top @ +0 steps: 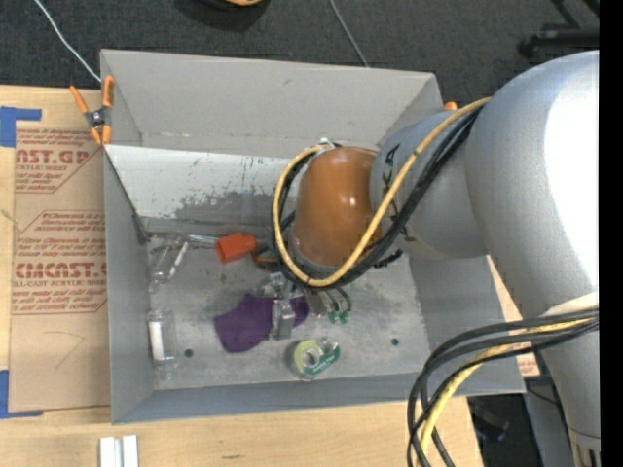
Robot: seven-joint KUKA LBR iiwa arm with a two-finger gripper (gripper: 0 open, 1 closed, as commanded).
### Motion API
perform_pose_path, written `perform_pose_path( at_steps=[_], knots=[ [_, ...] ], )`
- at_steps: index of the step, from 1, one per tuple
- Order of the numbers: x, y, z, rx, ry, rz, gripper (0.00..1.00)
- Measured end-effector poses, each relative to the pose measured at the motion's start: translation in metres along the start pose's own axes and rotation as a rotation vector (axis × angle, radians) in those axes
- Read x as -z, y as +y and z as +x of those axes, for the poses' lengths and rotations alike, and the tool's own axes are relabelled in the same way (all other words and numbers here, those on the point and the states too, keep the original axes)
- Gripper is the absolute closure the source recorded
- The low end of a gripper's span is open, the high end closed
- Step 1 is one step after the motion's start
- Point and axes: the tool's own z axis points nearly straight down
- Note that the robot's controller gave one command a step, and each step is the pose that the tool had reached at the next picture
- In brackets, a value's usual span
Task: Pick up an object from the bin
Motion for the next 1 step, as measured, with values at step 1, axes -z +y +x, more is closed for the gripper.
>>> perform_pose_path(
  at_steps=[1],
  knots=[
    [0.0159, 0.0002, 0.002, 0.0, 0.007, 0.0, 1.0]
  ],
)
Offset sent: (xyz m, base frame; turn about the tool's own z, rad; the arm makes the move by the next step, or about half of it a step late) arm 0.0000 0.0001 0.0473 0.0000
